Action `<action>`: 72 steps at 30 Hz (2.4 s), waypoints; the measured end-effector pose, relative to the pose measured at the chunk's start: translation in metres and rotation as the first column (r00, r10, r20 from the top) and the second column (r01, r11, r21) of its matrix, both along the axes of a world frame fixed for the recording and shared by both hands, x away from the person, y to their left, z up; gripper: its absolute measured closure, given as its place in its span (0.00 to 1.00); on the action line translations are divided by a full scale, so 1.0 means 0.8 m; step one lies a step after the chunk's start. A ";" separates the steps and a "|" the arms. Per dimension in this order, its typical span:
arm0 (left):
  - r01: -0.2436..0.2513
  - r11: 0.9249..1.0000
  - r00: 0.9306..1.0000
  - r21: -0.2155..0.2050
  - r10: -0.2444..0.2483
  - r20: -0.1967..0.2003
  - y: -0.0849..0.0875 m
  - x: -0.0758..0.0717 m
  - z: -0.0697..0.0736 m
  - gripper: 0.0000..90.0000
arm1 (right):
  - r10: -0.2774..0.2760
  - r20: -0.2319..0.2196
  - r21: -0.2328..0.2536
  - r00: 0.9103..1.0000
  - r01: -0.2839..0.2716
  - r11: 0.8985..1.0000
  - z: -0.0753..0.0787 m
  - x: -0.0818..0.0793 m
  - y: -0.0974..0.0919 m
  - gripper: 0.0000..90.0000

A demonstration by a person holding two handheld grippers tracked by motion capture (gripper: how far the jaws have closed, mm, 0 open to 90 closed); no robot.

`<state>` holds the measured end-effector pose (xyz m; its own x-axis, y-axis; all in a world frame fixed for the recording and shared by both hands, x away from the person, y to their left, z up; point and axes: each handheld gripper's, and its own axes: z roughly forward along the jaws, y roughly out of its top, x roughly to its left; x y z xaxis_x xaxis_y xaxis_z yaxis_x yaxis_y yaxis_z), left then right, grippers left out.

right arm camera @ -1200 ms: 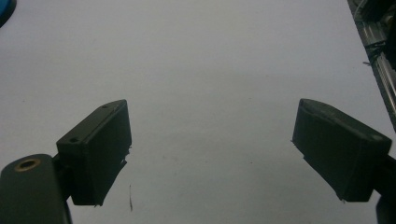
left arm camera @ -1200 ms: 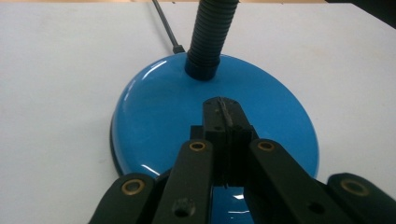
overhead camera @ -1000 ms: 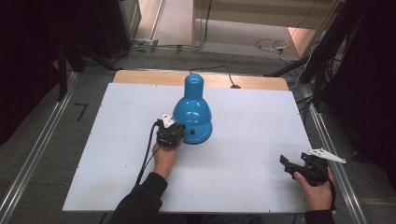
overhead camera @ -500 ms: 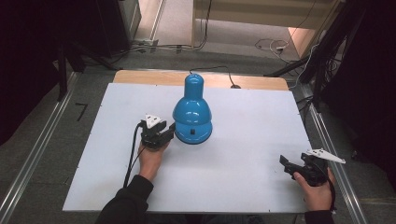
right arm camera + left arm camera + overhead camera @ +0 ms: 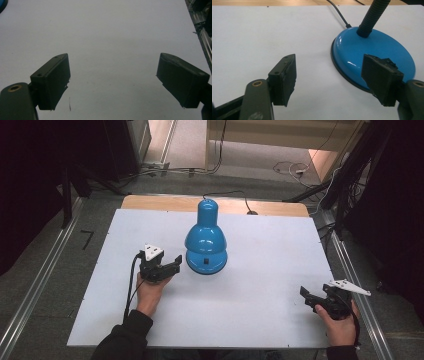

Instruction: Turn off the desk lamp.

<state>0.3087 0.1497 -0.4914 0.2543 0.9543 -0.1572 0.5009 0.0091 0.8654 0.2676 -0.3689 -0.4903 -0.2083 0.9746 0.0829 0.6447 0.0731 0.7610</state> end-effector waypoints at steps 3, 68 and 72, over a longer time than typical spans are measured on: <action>-0.010 1.000 1.000 -0.007 0.010 0.000 0.011 -0.005 0.002 0.30 | -0.003 0.000 0.002 1.000 0.003 1.000 0.000 0.000 0.000 0.12; -0.115 0.992 0.993 -0.049 0.114 -0.035 0.120 -0.093 0.005 0.23 | -0.005 -0.007 -0.011 1.000 0.005 1.000 -0.001 0.000 0.002 0.12; -0.124 0.991 0.992 -0.051 0.122 -0.037 0.131 -0.104 0.004 0.23 | -0.013 -0.010 -0.013 1.000 0.013 1.000 -0.002 0.001 0.000 0.12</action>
